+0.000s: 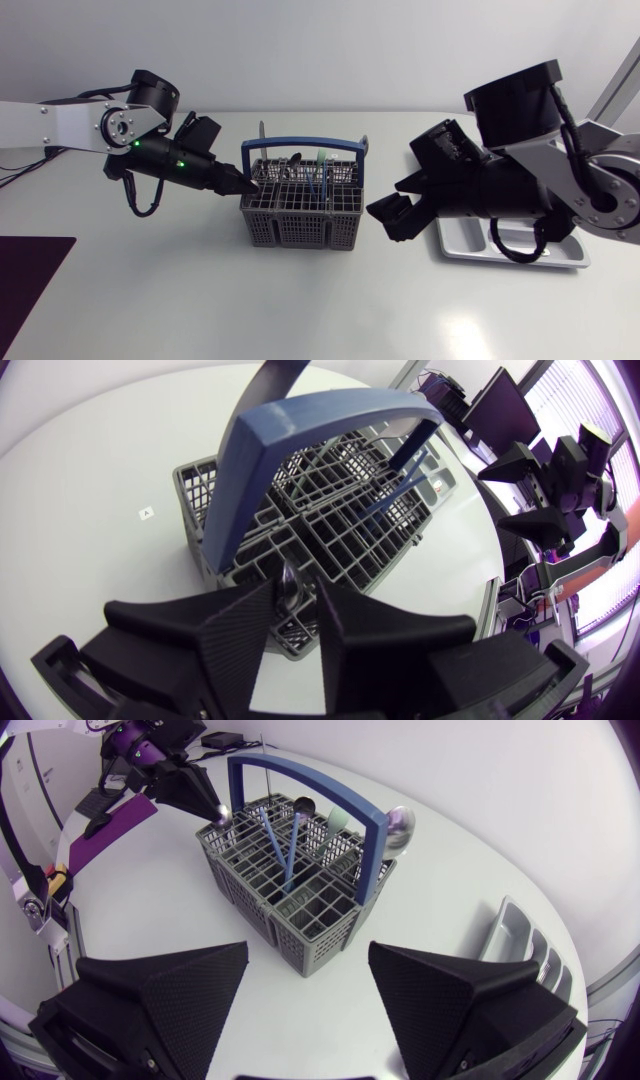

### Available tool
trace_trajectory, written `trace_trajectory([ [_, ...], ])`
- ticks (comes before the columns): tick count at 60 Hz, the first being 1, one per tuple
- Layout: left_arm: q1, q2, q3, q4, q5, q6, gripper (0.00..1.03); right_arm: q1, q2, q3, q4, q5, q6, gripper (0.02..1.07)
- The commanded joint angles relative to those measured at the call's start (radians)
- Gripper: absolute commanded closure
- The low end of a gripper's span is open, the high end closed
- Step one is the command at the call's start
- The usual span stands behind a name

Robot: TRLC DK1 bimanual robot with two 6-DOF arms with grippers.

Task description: Unload the cutlery basket into the drawer organizer.

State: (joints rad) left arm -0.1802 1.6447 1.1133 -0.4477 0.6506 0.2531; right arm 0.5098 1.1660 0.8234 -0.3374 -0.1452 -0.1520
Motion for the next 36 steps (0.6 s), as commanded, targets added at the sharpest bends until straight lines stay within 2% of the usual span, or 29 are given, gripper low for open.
trace_trajectory([
  [1, -0.008, 0.030, 0.026, -0.008, 0.011, -0.026, 0.70, 0.007, -0.009, 0.002, -0.005, -0.001, 0.026, 0.20],
  [14, -0.004, 0.020, 0.019, -0.008, 0.012, -0.031, 0.77, 0.007, -0.017, -0.017, 0.003, 0.001, 0.023, 0.20],
  [36, 0.010, -0.036, 0.013, -0.006, 0.067, -0.055, 0.79, 0.007, -0.022, -0.018, 0.003, 0.002, 0.020, 0.20],
])
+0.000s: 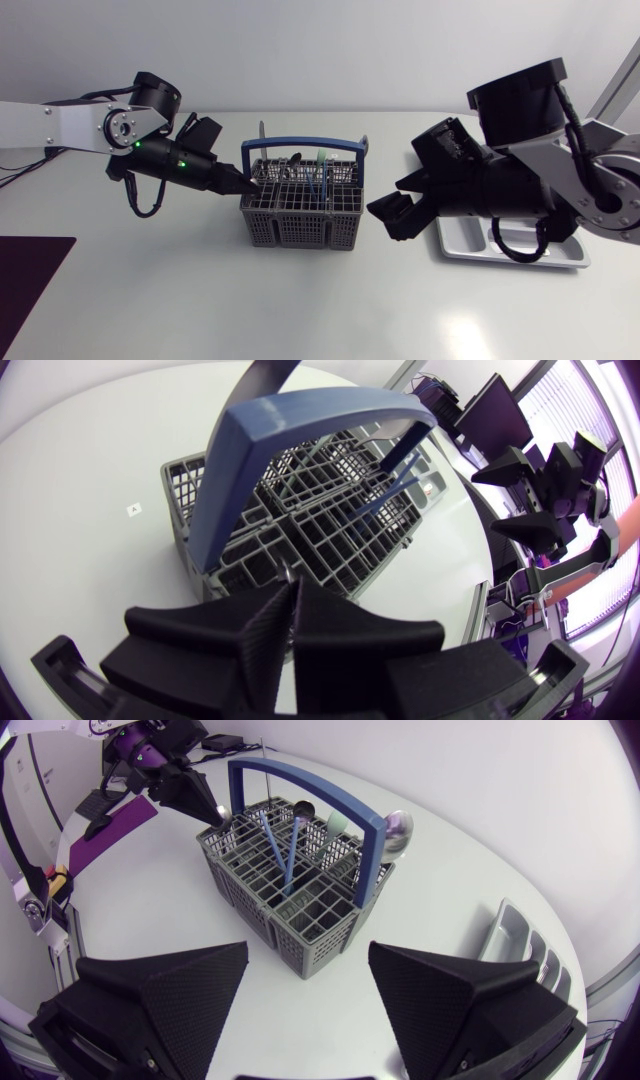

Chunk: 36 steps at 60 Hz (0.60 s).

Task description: Unload the cutlery basket into the drawer organizer.

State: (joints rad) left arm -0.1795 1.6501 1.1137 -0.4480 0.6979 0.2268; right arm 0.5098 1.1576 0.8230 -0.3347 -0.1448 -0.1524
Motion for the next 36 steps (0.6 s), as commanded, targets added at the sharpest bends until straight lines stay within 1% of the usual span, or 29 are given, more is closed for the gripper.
trace_trajectory([
  [1, 0.011, -0.046, 0.012, -0.006, 0.022, -0.030, 0.79, 0.007, -0.013, -0.018, -0.001, 0.002, 0.020, 0.20],
  [13, 0.040, -0.079, 0.006, -0.006, 0.058, -0.049, 0.79, 0.009, -0.016, -0.018, -0.004, 0.001, 0.020, 0.20],
  [25, 0.077, -0.107, -0.012, -0.008, 0.172, -0.070, 0.79, 0.010, -0.019, -0.019, -0.006, 0.001, 0.020, 0.20],
  [36, 0.089, -0.150, -0.028, -0.006, 0.235, -0.086, 0.79, 0.012, -0.026, -0.018, -0.010, 0.001, 0.020, 0.20],
])
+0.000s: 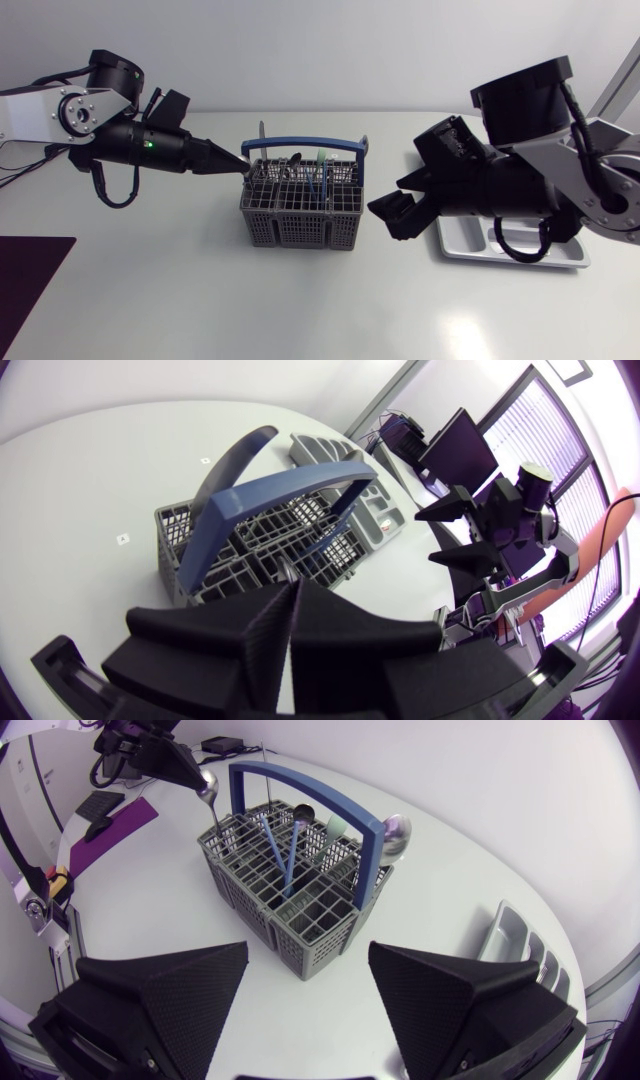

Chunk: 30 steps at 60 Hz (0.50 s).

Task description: Unload the cutlery basket into the drawer organizer.

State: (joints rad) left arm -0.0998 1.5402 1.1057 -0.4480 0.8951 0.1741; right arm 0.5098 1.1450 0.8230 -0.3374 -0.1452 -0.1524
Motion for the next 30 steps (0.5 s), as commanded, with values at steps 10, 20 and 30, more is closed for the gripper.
trace_trajectory([
  [10, 0.014, -0.092, -0.027, -0.008, 0.048, -0.039, 0.79, 0.016, -0.021, -0.015, -0.018, 0.002, 0.020, 0.20],
  [20, 0.017, -0.169, -0.041, -0.006, 0.048, -0.039, 0.79, 0.016, -0.036, -0.018, -0.023, 0.002, 0.016, 0.20],
  [30, 0.026, -0.282, -0.053, -0.008, 0.048, -0.050, 0.79, 0.016, -0.074, -0.024, -0.034, -0.004, -0.007, 0.20],
])
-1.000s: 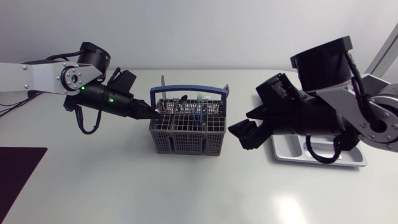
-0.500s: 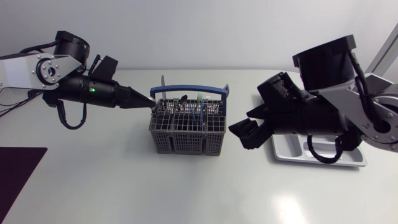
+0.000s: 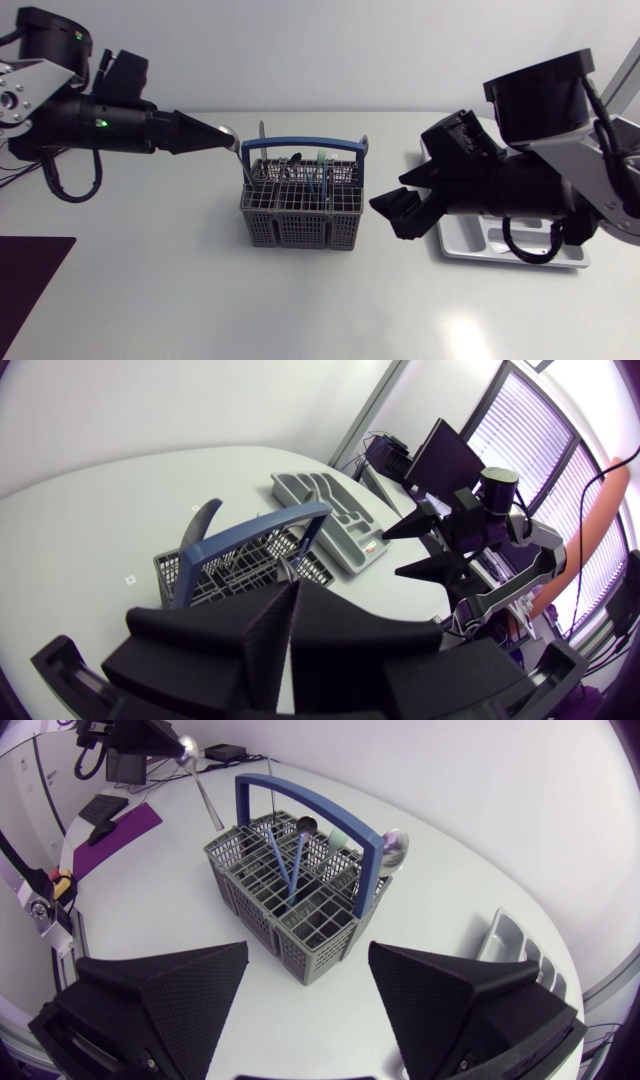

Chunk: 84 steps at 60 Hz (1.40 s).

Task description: Unload the cutlery basket into the drawer organizer.

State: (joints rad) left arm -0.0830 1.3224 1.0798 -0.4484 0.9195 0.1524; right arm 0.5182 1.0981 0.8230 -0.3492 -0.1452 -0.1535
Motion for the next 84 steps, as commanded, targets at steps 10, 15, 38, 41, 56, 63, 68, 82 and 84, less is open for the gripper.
trace_trajectory([
  [10, -0.012, -0.167, -0.031, -0.021, 0.038, -0.001, 0.79, 0.031, -0.136, -0.042, -0.039, -0.028, -0.063, 0.20],
  [15, -0.073, -0.178, -0.029, -0.049, 0.050, 0.052, 0.79, 0.040, -0.205, -0.051, -0.042, -0.037, -0.095, 0.20],
  [38, -0.408, -0.075, 0.028, -0.053, 0.055, 0.156, 0.79, 0.048, -0.302, -0.081, -0.132, -0.237, -0.239, 0.20],
  [41, -0.436, -0.042, 0.051, -0.053, 0.056, 0.161, 0.79, 0.048, -0.300, -0.094, -0.137, -0.260, -0.258, 0.20],
  [56, -0.521, 0.093, 0.150, -0.085, 0.082, 0.180, 0.79, 0.048, -0.274, -0.134, -0.120, -0.321, -0.324, 0.32],
  [63, -0.540, 0.139, 0.193, -0.125, 0.082, 0.207, 0.79, 0.040, -0.253, -0.137, -0.105, -0.347, -0.350, 0.45],
  [68, -0.549, 0.167, 0.224, -0.154, 0.084, 0.226, 0.79, 0.032, -0.231, -0.137, -0.079, -0.353, -0.356, 0.48],
  [82, -0.563, 0.216, 0.278, -0.213, 0.084, 0.263, 0.79, 0.008, -0.175, -0.122, -0.036, -0.393, -0.373, 0.68],
  [84, -0.561, 0.219, 0.284, -0.223, 0.084, 0.271, 0.79, 0.008, -0.172, -0.119, -0.036, -0.396, -0.374, 0.71],
])
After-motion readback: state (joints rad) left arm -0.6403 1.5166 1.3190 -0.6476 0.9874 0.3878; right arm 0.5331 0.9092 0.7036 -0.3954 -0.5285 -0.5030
